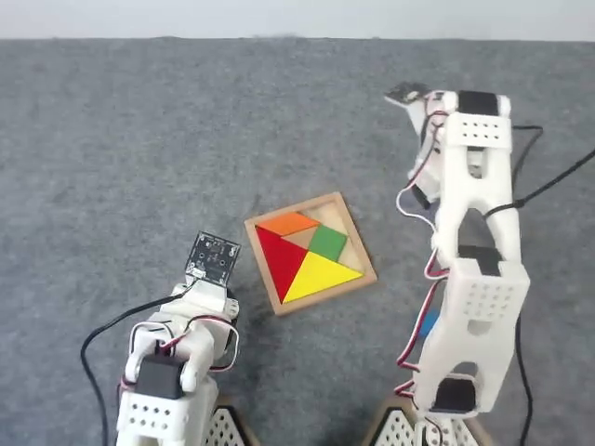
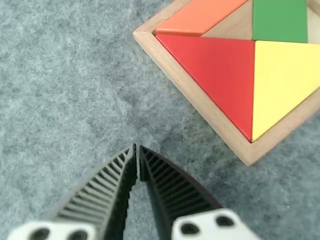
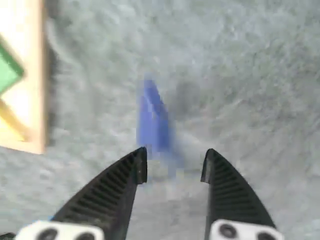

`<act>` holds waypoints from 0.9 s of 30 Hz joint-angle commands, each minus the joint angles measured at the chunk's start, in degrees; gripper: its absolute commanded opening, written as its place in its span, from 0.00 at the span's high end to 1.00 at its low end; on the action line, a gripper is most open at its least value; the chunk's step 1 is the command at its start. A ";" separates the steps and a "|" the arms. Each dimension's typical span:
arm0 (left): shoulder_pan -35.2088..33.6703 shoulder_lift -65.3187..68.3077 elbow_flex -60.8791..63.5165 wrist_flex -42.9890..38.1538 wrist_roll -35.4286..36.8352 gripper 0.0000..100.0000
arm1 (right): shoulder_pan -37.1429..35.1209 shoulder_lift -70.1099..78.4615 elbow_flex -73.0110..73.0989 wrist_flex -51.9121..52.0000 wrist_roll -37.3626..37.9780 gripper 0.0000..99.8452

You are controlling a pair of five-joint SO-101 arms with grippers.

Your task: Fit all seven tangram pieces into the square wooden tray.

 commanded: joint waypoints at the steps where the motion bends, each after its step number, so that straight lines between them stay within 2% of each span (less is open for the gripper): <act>1: -0.26 -1.23 -0.66 0.26 0.26 0.99 | -5.05 -8.31 2.46 1.98 -4.92 0.85; 5: -0.26 -1.23 -0.66 0.26 0.26 0.99 | -10.95 -13.85 11.16 -0.92 -8.26 0.85; 10: -0.26 -1.23 -0.66 0.26 0.26 0.99 | -15.69 -25.89 28.40 -11.30 -11.69 0.84; 15: -0.26 -1.23 -0.66 0.26 0.26 0.99 | -11.82 -34.68 42.20 -20.26 -13.80 0.84; 18: -0.26 -1.23 -0.66 0.26 0.26 0.99 | -8.92 -34.51 46.51 -25.54 -16.35 0.79; 21: -0.26 -1.23 -0.66 0.26 0.26 0.99 | -8.75 -31.16 47.65 -29.32 -21.71 0.74; 27: -0.26 -1.23 -0.66 0.26 0.26 0.99 | -8.84 -22.37 44.22 -32.40 -28.13 0.73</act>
